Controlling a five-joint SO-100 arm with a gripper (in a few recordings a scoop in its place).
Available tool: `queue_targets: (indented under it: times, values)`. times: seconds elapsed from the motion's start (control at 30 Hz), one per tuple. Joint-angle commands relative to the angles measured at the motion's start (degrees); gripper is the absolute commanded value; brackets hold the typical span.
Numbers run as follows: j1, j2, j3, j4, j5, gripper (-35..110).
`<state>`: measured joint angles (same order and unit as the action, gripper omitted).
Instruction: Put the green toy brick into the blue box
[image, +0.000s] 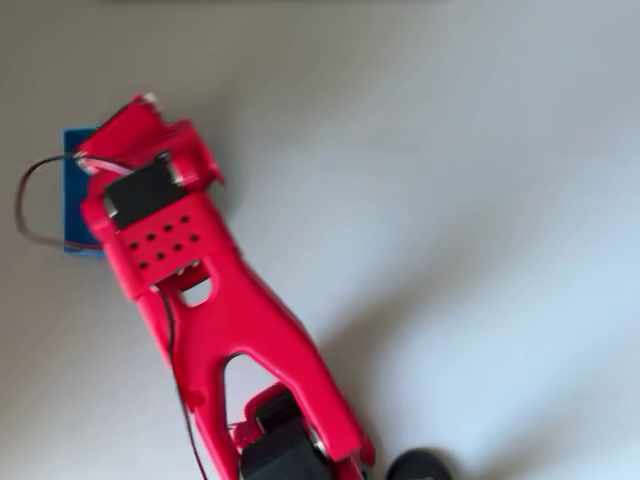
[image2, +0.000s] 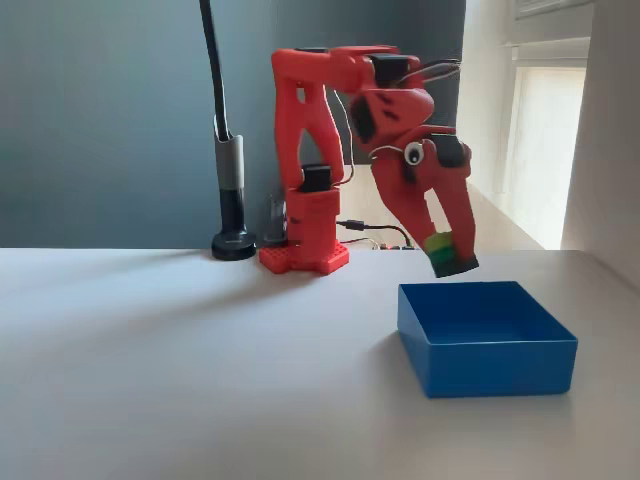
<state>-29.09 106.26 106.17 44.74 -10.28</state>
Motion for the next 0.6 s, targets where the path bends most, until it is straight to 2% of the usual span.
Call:
queue_targets:
  times: [0.0, 0.4, 0.57]
  values:
    - [-4.04, 0.79, -0.35, -0.09, 0.70, 0]
    - [-6.68, 0.79, 8.09, -4.04, 3.43, 1]
    - [-6.42, 0.79, 8.00, -3.96, 4.13, 17]
